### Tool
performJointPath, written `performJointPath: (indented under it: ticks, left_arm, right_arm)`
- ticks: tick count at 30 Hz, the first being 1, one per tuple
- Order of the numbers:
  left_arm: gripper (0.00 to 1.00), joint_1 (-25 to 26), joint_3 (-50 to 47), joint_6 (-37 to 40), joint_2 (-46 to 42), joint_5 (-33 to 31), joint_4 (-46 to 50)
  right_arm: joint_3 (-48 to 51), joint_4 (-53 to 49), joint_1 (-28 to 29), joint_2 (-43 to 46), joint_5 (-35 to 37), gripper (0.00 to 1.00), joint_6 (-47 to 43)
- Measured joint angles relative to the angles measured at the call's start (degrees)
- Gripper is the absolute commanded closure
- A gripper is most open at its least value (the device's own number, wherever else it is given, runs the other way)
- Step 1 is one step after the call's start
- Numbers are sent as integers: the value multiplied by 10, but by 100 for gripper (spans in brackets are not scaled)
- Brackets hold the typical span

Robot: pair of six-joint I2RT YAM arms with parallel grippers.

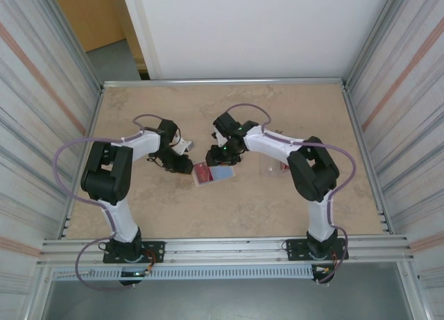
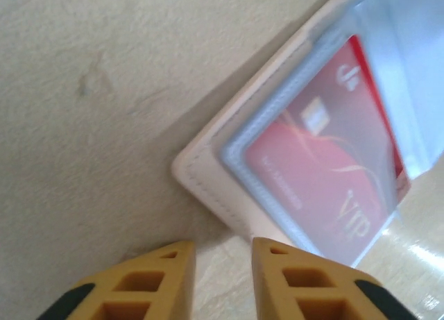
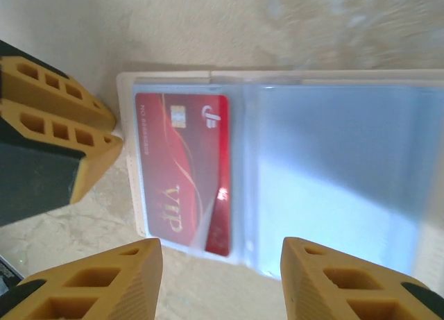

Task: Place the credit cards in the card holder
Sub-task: Insert the credit card into the card slot, then close the card holder at the center of the table.

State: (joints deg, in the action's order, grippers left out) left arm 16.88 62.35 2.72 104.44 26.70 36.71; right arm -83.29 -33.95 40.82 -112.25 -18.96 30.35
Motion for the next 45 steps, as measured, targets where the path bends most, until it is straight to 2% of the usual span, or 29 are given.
performJointPath:
  ticks: [7,10,12,22,30,40,45]
  left_arm:
    - [30,0,-28,-23,-44,23,-31]
    - [20,-1,-37,-38,-56,37,-44]
    - [18,-1,-47,-49,-61,48,-55]
    - [19,-8,-91,-134,-62,129,-124]
    - [29,-19,-103,-197,-45,196,-174]
    - [39,-18,-103,-227,-95,275,-224]
    - [44,-15,-99,-236,-77,294,-237]
  right_arm:
    - [31,-9,-33,17,29,47,-9]
    - [31,-10,-32,12,36,48,-9]
    - [31,-11,-32,4,42,48,-9]
    - [31,-8,-24,-32,57,56,-9]
    - [34,-2,-22,-35,60,58,-8]
    - [46,36,-19,-35,38,60,5]
    - [68,62,-20,-22,31,64,14]
